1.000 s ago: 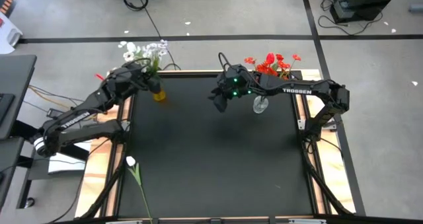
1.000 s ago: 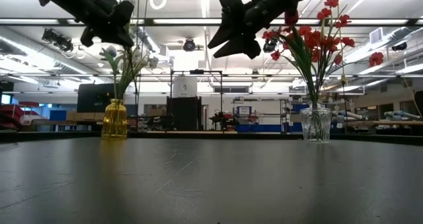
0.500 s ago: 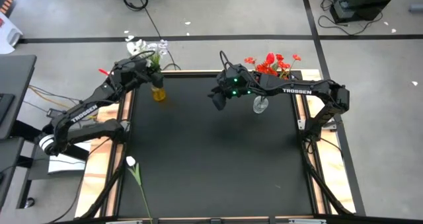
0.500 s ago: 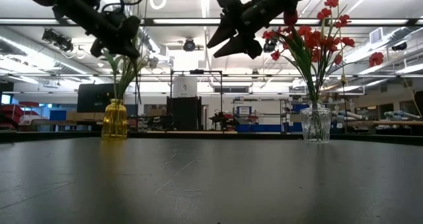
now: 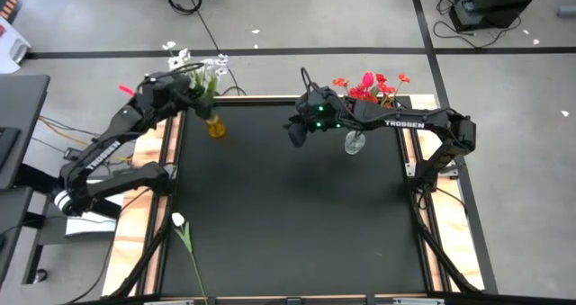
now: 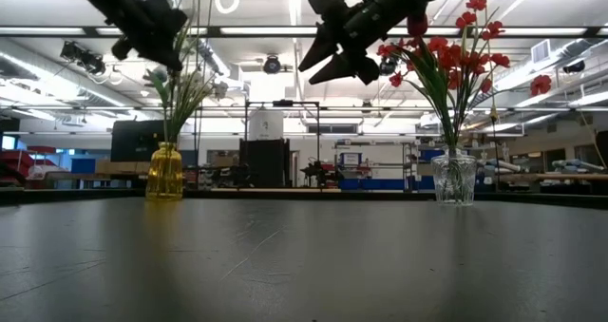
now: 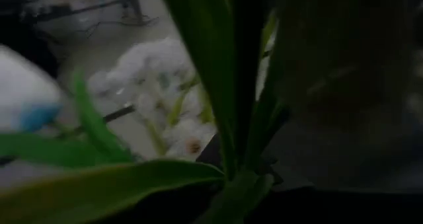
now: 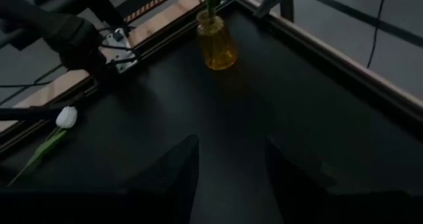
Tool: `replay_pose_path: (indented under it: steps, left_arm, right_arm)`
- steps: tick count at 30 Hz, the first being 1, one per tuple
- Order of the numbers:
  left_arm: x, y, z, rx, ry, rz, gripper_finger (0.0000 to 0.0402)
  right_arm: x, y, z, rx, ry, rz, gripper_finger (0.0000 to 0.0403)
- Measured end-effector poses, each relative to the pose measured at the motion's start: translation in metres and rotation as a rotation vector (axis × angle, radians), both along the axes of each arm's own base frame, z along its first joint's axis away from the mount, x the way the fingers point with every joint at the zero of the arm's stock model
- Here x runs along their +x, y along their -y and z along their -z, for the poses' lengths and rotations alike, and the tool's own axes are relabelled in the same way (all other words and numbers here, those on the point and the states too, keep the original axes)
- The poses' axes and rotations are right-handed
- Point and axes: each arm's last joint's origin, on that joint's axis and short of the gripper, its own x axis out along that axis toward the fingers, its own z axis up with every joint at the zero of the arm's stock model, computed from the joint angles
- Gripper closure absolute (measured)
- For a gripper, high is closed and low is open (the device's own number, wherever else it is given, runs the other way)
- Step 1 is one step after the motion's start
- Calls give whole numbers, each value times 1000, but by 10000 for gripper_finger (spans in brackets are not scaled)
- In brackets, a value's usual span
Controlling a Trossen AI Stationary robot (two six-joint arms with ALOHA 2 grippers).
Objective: Sort flowers into vase by color
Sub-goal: Put the white flower into the yellow vase
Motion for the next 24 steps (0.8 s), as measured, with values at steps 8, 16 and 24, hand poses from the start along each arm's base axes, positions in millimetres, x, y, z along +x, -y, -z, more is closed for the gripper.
replay_pose_path:
  steps: [8,16,24]
  left_arm:
    - [-5,-8,27,-73,-5,-40,385]
    - [-4,-12,41,-72,12,-54,385]
    - [-6,-12,44,-90,-16,-131,340]
  right_arm:
    - [-1,5,0,4,7,24,223]
    - [-1,5,0,16,10,31,223]
    - [-1,4,0,17,10,29,223]
